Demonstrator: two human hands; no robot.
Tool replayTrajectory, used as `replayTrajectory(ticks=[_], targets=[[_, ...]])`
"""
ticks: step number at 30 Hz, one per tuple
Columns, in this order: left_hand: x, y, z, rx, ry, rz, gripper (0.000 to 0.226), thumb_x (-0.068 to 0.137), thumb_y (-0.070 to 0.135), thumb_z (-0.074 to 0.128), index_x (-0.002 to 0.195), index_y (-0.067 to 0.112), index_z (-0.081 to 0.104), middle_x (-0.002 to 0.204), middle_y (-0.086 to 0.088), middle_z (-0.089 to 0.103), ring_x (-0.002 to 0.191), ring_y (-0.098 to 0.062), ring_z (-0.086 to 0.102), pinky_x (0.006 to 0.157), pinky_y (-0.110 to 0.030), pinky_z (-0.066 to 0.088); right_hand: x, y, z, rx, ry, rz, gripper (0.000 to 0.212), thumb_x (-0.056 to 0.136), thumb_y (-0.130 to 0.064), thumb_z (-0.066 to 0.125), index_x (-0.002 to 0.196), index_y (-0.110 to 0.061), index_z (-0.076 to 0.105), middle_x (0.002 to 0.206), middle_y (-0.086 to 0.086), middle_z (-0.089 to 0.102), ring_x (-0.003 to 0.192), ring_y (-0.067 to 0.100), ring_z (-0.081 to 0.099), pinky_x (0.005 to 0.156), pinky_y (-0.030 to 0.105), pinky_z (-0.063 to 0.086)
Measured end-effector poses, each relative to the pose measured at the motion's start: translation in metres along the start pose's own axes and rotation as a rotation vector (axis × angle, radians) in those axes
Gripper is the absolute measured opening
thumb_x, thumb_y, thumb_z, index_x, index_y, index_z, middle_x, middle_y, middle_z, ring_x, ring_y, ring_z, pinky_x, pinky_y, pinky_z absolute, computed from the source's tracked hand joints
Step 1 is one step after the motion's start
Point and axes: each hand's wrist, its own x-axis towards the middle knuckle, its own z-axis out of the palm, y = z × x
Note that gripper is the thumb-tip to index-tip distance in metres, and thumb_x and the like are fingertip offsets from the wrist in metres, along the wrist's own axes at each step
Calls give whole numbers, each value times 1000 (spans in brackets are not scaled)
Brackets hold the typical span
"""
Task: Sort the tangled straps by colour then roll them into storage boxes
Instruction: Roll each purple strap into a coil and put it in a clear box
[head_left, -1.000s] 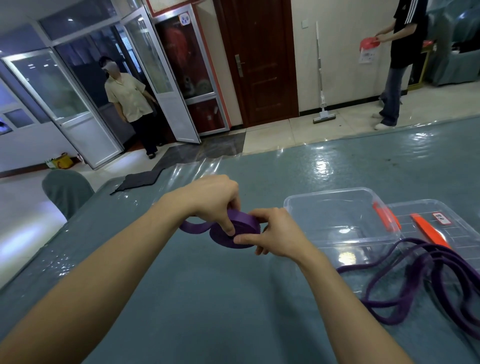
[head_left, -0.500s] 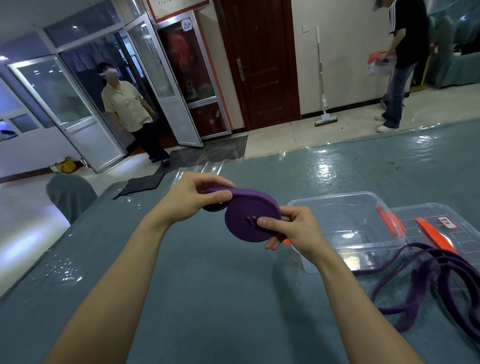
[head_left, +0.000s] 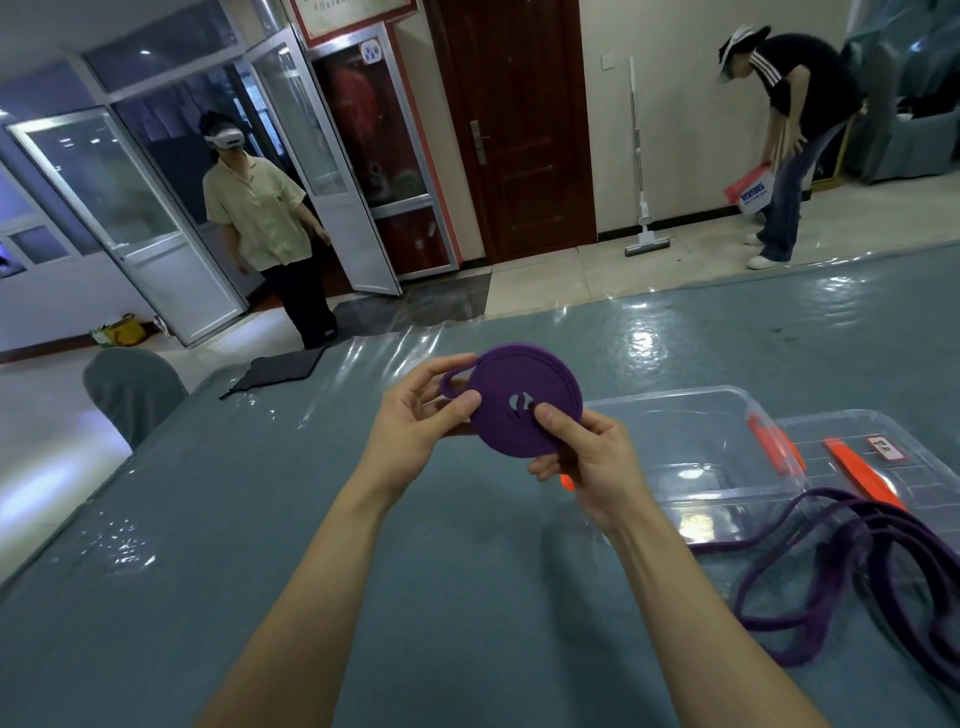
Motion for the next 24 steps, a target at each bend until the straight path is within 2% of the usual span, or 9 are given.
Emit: replayTrajectory(ticks=[2, 4, 9, 12, 15, 18, 19, 21, 24], targets=[[-2, -1, 5, -32, 11, -36, 41, 98, 24, 79, 138, 28, 72, 133, -6, 77, 116, -27, 78, 84, -39, 67, -2, 2, 4, 41, 6, 6, 28, 77, -35, 95, 98, -17, 88, 88, 22, 80, 50, 23, 72, 47, 26, 56], [-3, 0, 7, -51, 36, -68, 41, 98, 25, 79, 138, 31, 73, 131, -5, 78, 115, -27, 79, 82, -39, 68, -4, 5, 10, 71, 18, 17, 35, 73, -39, 92, 100, -18, 88, 91, 21, 81, 51, 22, 73, 48, 26, 58], [-7, 3, -2, -40, -9, -73, 60, 85, 13, 90, 140, 30, 71, 130, -5, 78, 107, -35, 81, 83, -45, 69, -13, 18, 22, 141, 43, 59, 32, 77, -36, 89, 103, -17, 88, 96, 23, 81, 53, 21, 74, 50, 25, 59], [-9, 6, -9, 1, 3, -76, 62, 83, 8, 92, 138, 29, 72, 126, -8, 79, 104, -39, 81, 83, -51, 69, -16, 24, 26, 152, 7, 103, 38, 77, -38, 90, 105, -13, 87, 97, 25, 80, 56, 22, 76, 50, 26, 60], [-15, 8, -21, 58, -4, -94, 60, 84, 5, 92, 136, 30, 74, 128, -13, 76, 100, -40, 82, 83, -50, 69, -17, 18, 22, -36, -55, 144, 50, 81, -52, 91, 111, -13, 82, 103, 22, 80, 56, 27, 74, 43, 28, 54], [-25, 11, -39, 149, -65, -126, 60, 84, 4, 93, 134, 32, 75, 130, -16, 72, 97, -40, 82, 85, -51, 69, -18, 10, 18, -308, -31, 68, 65, 71, -74, 88, 111, -24, 82, 89, 2, 79, 49, 19, 61, 41, 24, 39], [-28, 13, -44, 190, -92, -131, 60, 84, 5, 93, 134, 33, 75, 130, -17, 72, 96, -40, 82, 85, -49, 69, -17, 9, 21, -349, -26, 42, 60, 72, -73, 88, 111, -27, 82, 85, -4, 78, 53, 14, 60, 46, 22, 41], [-35, 18, -55, 270, -139, -140, 61, 84, 6, 94, 133, 36, 76, 129, -15, 71, 92, -40, 81, 84, -42, 69, -17, 9, 33, -403, -54, -2, 46, 79, -63, 87, 110, -29, 84, 93, -6, 82, 72, 8, 70, 64, 20, 54], [-42, 29, -71, 320, -180, -151, 61, 83, 6, 95, 132, 39, 76, 131, -11, 72, 91, -41, 80, 83, -40, 67, -20, 18, 54, -326, -77, 29, 40, 82, -55, 89, 105, -22, 87, 104, 7, 84, 95, 16, 76, 94, 39, 61]])
